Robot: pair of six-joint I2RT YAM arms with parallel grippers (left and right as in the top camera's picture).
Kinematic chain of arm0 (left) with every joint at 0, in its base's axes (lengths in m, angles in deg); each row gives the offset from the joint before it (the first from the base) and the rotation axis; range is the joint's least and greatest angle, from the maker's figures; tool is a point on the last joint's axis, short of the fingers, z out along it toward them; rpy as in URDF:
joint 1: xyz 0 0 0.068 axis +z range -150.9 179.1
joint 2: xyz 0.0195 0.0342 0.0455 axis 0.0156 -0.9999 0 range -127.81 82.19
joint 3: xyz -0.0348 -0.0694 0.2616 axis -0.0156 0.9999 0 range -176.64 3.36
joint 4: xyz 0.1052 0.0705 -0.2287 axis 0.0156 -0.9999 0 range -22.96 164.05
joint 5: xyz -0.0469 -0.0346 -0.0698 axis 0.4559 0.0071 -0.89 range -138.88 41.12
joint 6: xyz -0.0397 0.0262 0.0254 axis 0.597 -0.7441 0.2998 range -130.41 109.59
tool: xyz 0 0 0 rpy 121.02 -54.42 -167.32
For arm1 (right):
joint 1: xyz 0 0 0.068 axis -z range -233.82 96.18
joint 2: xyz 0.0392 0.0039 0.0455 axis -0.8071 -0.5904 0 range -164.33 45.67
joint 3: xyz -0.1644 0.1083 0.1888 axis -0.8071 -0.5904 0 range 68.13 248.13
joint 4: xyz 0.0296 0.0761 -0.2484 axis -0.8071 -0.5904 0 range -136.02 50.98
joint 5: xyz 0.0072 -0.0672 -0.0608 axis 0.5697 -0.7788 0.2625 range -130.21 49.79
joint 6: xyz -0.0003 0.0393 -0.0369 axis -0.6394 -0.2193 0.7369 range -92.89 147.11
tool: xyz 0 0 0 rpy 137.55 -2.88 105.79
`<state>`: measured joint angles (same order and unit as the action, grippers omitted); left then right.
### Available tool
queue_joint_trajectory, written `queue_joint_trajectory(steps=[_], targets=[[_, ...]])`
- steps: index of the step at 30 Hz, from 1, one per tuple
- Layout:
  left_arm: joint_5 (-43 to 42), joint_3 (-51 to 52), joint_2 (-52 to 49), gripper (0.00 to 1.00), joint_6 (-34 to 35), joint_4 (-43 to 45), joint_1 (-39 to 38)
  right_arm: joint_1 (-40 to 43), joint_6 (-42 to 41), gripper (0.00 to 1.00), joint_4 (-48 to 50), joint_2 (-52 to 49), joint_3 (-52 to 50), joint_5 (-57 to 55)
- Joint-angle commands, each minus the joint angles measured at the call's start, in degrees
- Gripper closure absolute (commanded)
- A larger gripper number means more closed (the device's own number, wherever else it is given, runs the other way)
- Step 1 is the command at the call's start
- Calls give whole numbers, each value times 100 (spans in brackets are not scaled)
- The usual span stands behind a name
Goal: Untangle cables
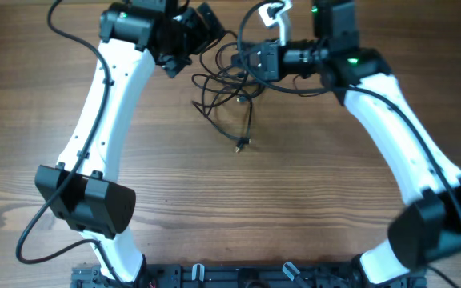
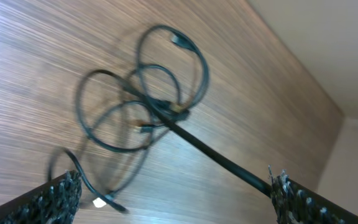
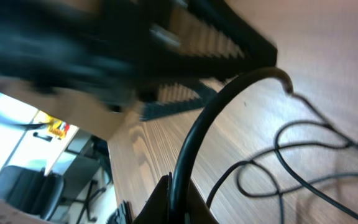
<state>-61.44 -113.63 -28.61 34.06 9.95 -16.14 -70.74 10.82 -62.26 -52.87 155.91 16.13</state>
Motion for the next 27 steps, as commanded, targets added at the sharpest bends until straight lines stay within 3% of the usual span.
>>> queue_joint_trajectory(steps=[1, 10, 16, 21, 24, 27], targets=[[177, -24, 7, 0, -531, -247, 299, 339, -474, 96, 315, 960, 87, 26], [177, -24, 7, 0, -723, -411, 450, 1810, -2319, 96, 1941, 2179, 87, 68], [177, -24, 7, 0, -826, -413, 450, 2736, -2935, 96, 1912, 2149, 85, 358], [177, -24, 7, 0, -824, -409, 450, 3165, -4098, 96, 1644, 2009, 85, 1241], [177, -24, 7, 0, -824, -411, 450, 3045, -4013, 96, 1333, 1781, 76, 1665], [177, -24, 4, 0, -824, -407, 450, 2656, -3226, 96, 616, 1445, 70, 1663]])
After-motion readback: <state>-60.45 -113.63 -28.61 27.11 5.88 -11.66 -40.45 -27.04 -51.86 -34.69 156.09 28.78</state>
